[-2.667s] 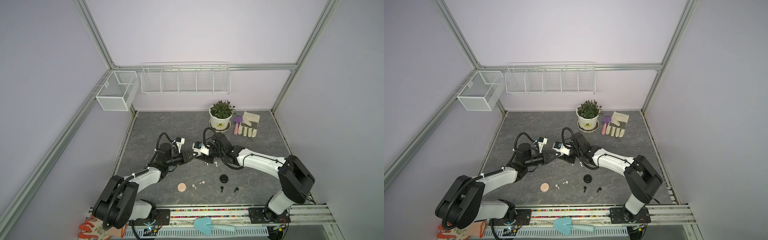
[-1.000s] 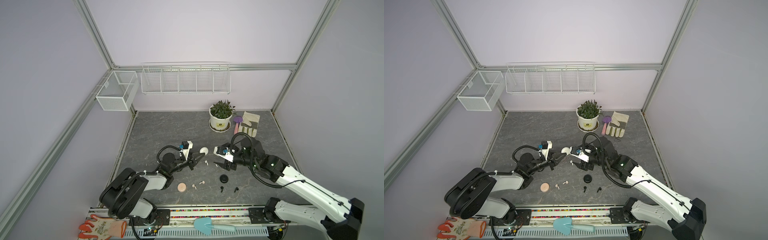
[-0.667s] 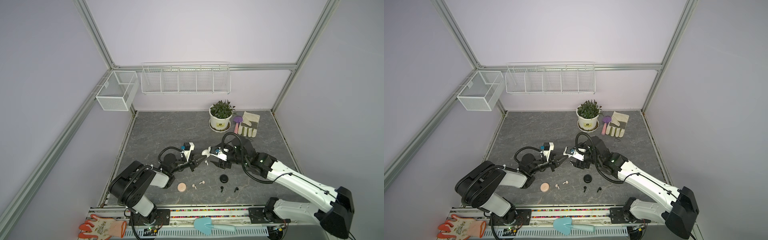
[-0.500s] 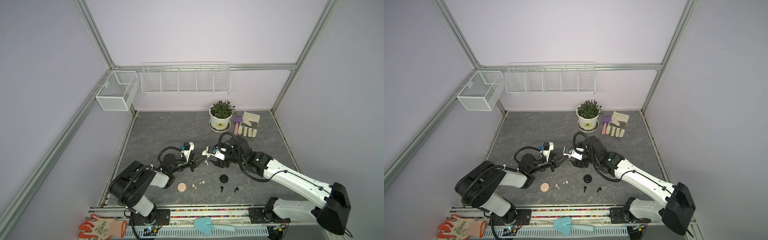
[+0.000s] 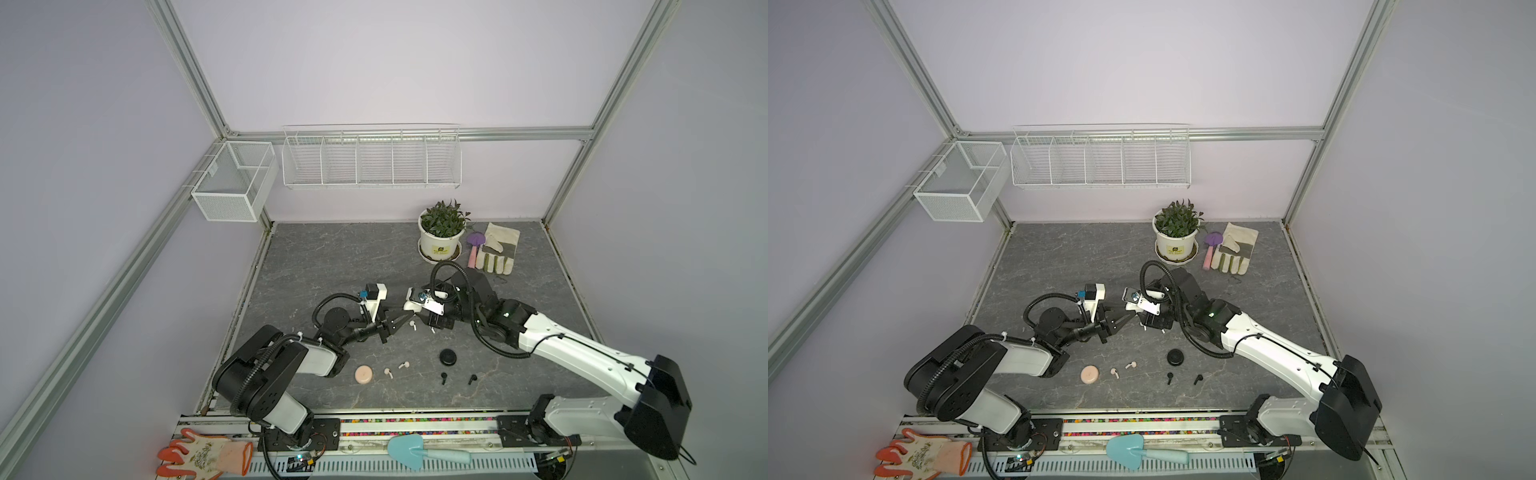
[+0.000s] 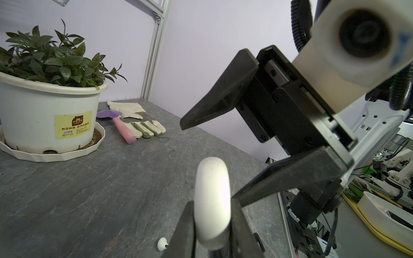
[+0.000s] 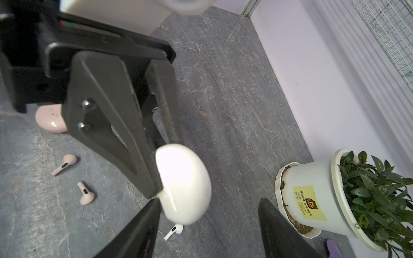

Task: Insert wireless bluetooth earbuds into charging case
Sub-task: Open the charging case.

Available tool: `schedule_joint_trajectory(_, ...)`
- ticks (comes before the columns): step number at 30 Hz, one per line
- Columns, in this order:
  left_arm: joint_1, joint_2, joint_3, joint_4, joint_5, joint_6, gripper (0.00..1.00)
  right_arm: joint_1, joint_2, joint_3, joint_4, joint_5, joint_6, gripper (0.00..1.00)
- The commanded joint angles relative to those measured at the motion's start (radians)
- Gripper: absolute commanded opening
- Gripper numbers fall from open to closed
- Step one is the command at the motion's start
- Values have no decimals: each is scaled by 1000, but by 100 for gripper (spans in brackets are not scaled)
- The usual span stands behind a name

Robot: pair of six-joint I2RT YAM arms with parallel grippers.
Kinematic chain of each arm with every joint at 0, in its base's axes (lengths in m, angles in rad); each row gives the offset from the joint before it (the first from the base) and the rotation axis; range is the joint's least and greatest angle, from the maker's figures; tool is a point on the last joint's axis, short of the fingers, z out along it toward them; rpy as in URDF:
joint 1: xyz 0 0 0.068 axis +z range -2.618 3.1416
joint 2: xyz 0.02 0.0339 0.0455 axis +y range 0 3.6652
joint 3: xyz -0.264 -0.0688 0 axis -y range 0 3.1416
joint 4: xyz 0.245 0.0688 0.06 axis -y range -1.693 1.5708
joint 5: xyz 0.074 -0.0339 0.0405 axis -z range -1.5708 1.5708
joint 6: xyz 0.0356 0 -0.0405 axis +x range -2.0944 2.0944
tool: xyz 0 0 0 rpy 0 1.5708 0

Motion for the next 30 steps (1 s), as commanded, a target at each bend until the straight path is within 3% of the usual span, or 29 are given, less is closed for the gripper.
schedule_joint_trajectory(1,-1,3,-12,52,33,7,0,4,1,29,42,20,-25,72)
schedule_joint_trajectory(30,0,-11,-33,52,35,31,0,4,-14,43,51,83,-8,71)
